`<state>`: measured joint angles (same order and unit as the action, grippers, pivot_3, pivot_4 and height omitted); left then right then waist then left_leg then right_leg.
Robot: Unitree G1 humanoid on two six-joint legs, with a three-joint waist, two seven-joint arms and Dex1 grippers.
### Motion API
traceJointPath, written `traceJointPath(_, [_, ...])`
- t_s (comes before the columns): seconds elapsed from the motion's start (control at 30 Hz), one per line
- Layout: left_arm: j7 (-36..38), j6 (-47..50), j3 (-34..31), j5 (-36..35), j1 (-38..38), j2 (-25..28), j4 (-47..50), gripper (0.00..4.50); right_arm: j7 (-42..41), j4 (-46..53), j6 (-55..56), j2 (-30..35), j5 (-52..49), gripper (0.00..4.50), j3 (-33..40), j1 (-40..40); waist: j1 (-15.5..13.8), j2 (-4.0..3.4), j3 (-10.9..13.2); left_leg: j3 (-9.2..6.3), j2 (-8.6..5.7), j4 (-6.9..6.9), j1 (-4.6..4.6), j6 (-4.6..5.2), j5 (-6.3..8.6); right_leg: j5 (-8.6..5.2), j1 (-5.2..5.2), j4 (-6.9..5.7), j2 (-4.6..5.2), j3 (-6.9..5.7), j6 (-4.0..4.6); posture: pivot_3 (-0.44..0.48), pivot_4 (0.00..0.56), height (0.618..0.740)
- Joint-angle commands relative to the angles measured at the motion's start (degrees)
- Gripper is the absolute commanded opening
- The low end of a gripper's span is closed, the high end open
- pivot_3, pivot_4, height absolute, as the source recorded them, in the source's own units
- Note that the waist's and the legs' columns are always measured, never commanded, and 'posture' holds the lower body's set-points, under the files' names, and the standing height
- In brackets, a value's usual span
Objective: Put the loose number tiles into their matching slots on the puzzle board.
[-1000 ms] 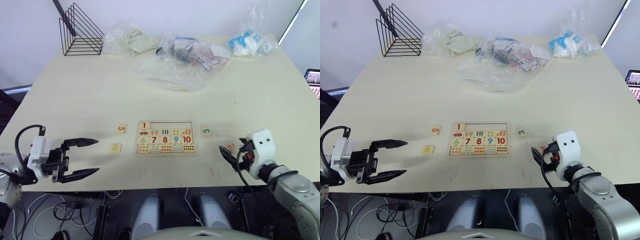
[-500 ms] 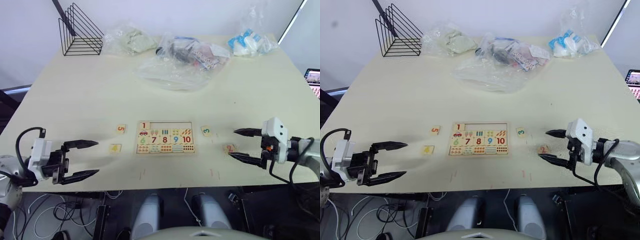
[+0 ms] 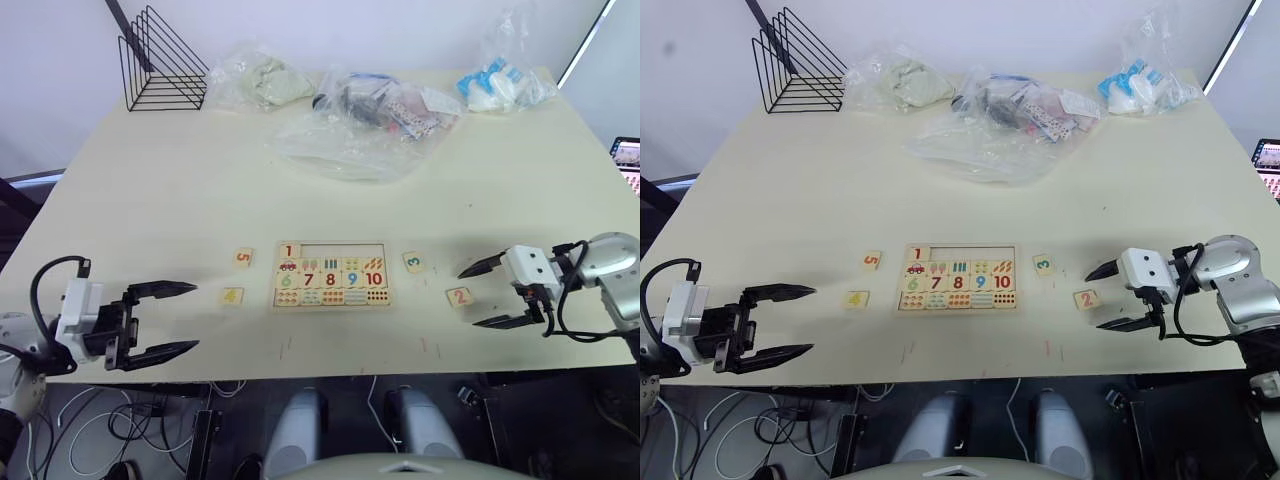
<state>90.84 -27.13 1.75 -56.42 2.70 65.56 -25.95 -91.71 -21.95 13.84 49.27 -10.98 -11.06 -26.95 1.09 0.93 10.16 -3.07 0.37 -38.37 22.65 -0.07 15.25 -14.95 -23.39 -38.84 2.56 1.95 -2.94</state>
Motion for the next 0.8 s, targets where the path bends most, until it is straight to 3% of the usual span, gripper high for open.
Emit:
traceJointPath(0.03, [1.66, 0.19, -1.87, -0.64, -0.69, 0.23, 0.93, 4.5, -0.79, -4.05, 3.81, -0.64, 0.64, 4.38, -1.34, -3.18, 0.01, -0.03, 0.02, 0.01, 0.0, 0.0, 0.0, 0.0, 0.0, 0.0, 0.0, 0.0, 0.0, 0.0, 0.0, 0.0, 0.15, 0.74])
traceJointPath(0.63, [1.66, 3.99, -4.05, 0.93, -2.17, -0.19, 4.57, 4.5, -0.79, -12.85, 8.36, -0.59, -1.35, 4.38, -10.07, -10.55, 0.08, -0.05, 0.03, 0.01, 0.0, 0.0, -0.01, 0.0, 0.0, 0.0, -0.01, -0.01, -0.01, 0.01, 0.01, 0.0, 0.15, 0.74])
traceJointPath(0.73, [1.66, 4.72, -4.68, 1.24, -2.15, -0.28, 5.34, 4.5, -0.79, -12.24, 8.51, -0.59, -1.7, 3.67, -10.44, -10.37, 0.09, -0.04, 0.03, 0.01, 0.0, 0.0, -0.01, 0.0, 0.0, 0.0, -0.01, -0.01, -0.01, 0.02, 0.01, 0.0, 0.15, 0.74])
traceJointPath(0.8, [1.66, 5.18, -5.13, 1.44, -2.13, -0.37, 5.7, 4.5, -0.79, -10.62, 8.05, -0.5, -1.97, 2.7, -10.4, -9.64, 0.08, -0.04, 0.03, 0.01, 0.0, 0.0, -0.01, 0.0, 0.0, 0.0, 0.0, -0.01, -0.01, 0.02, 0.01, 0.0, 0.15, 0.74])
